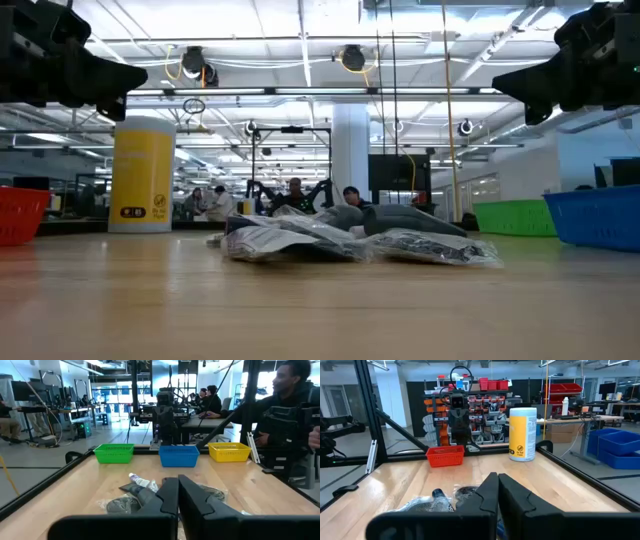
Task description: Pick & Place Travel size toiletries
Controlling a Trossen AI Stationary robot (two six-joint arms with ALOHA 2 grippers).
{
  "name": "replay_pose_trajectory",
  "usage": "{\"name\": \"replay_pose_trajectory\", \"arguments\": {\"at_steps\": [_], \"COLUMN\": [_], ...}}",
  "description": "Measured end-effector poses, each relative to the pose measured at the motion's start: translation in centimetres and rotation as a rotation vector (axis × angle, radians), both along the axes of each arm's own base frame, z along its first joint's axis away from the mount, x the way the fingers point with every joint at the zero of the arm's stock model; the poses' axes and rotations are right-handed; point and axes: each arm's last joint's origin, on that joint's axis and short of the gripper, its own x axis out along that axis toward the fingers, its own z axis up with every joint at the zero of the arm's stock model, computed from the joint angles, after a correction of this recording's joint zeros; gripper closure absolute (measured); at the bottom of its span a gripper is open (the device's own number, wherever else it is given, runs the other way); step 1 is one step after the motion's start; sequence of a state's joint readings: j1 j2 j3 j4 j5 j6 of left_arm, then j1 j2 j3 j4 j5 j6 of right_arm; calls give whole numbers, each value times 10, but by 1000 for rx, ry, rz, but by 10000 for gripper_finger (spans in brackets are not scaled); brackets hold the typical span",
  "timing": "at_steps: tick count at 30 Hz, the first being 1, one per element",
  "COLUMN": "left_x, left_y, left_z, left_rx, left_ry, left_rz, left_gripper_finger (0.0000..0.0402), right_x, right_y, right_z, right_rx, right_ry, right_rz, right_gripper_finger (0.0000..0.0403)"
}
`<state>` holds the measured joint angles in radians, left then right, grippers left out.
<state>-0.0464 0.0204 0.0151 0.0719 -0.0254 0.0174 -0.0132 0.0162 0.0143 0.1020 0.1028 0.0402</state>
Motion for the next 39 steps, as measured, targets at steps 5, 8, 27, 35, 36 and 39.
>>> {"name": "replay_pose_trajectory", "arguments": {"at_steps": [5, 8, 27, 35, 36, 39], "left_x": [0, 0, 7, 37, 43, 64], "left_y": [0, 0, 5, 2, 2, 0], "left_z": [0, 0, 0, 32, 37, 49], "left_rx": [0, 0, 36, 51, 46, 25], "left_ry": [0, 0, 58, 303, 351, 498], "left_rz": [-2, -2, 185, 245, 257, 275], "left_gripper_finger": [394, 394, 394, 386, 379, 342], "right_x": [0, 0, 0, 1, 2, 3], "right_y": [0, 0, 2, 2, 2, 2], "right_z": [0, 0, 1, -1, -2, -3], "right_rx": [0, 0, 26, 45, 45, 46], "right_ry": [1, 0, -9, 9, 16, 38], "right_rz": [0, 0, 19, 25, 24, 24], "right_gripper_finger": [398, 398, 356, 282, 277, 265]}}
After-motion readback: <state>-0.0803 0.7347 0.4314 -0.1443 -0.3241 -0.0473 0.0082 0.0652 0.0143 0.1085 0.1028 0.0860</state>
